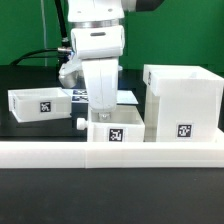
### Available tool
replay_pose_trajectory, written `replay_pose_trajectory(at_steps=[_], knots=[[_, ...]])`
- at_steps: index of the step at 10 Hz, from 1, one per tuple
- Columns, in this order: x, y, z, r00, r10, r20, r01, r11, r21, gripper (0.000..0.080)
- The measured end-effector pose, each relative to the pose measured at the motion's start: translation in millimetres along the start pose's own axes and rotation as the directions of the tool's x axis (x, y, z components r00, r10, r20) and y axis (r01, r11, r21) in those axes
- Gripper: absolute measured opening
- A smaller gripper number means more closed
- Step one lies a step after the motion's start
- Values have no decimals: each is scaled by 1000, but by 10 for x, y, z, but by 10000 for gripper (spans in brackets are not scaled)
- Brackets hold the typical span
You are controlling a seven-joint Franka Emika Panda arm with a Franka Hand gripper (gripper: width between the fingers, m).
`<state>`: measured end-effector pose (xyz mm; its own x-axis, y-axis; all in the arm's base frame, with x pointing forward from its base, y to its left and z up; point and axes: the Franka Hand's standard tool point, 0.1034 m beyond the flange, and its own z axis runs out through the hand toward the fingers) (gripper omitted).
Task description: Assemble drawer
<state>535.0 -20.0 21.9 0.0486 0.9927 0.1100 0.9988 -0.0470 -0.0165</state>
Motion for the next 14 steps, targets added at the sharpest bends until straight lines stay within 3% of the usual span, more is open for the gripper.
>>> replay_pose_trajectory(at_steps=[10, 12, 14], knots=[[138, -113, 73, 1000, -8, 0, 8, 1000, 23, 41], [129, -97, 79, 1000, -4, 1, 4, 1000, -11, 41], [126, -109, 85, 1000, -5, 1, 5, 1000, -6, 41]])
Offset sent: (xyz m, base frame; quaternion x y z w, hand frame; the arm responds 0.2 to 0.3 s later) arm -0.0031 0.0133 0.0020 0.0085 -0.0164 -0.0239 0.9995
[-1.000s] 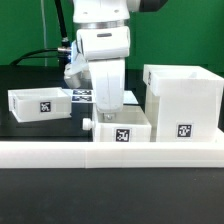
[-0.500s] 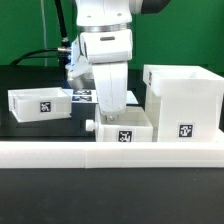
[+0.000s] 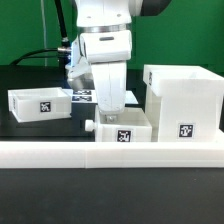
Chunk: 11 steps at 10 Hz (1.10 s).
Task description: Assemble drawer
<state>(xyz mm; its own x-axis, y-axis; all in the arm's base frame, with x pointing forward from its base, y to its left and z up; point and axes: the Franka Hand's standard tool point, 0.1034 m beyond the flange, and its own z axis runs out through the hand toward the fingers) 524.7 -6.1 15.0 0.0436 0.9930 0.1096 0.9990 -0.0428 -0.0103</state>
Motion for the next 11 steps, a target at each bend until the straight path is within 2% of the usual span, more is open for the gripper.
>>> replay_pose_trajectory(at_steps=[8, 11], knots=[[30, 65, -41, 1000, 6, 8, -6, 1000, -12, 41], [-26, 76, -78, 1000, 15, 10, -15, 1000, -19, 41]])
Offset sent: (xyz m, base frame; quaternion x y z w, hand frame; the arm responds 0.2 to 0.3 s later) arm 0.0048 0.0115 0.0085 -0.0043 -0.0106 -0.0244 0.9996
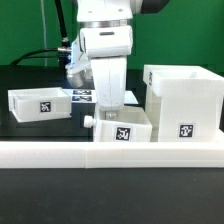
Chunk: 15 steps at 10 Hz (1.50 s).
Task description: Assemble drawer
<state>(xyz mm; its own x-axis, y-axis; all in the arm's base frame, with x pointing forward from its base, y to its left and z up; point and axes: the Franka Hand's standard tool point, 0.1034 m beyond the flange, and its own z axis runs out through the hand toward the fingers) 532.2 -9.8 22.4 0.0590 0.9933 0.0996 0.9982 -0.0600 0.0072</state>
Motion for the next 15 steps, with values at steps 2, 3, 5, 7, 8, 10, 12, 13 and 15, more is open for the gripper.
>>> replay_pose_trajectory(at_steps=[2, 3, 5, 7, 8, 10, 12, 13, 15], knots=[[-3, -7, 11, 1000, 1, 0, -1, 1000, 2, 41], [-7, -9, 15, 1000, 2, 0, -2, 1000, 3, 41], [-46, -7, 13, 1000, -3, -2, 3, 1000, 2, 41], [-183, -11, 19, 1000, -5, -8, 6, 1000, 5, 41], [-168, -5, 14, 1000, 4, -8, -4, 1000, 5, 41], [-144, -21, 11, 1000, -6, -12, 6, 999, 33, 41], [-164, 9, -32, 1000, -2, -15, 3, 997, 81, 41], [-252, 22, -45, 999, -2, -39, 5, 997, 75, 41], [-450, -12, -41, 994, 52, -92, -46, 996, 74, 41]])
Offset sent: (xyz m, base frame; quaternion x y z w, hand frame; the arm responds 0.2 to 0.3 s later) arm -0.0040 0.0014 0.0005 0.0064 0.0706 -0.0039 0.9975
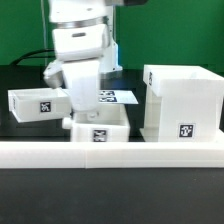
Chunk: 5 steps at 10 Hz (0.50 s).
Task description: Assemble drawer
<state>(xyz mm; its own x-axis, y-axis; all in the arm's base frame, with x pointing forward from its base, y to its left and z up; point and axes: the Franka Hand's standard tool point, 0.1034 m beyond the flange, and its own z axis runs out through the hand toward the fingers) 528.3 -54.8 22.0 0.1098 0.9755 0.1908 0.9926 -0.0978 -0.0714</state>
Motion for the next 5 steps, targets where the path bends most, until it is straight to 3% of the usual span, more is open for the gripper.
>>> replay_pose_trajectory(at_steps=[4, 5], knots=[[-3, -18, 32, 1000, 1, -2, -1, 1000, -7, 41], [24, 7, 33, 1000, -15, 5, 15, 1000, -27, 41]])
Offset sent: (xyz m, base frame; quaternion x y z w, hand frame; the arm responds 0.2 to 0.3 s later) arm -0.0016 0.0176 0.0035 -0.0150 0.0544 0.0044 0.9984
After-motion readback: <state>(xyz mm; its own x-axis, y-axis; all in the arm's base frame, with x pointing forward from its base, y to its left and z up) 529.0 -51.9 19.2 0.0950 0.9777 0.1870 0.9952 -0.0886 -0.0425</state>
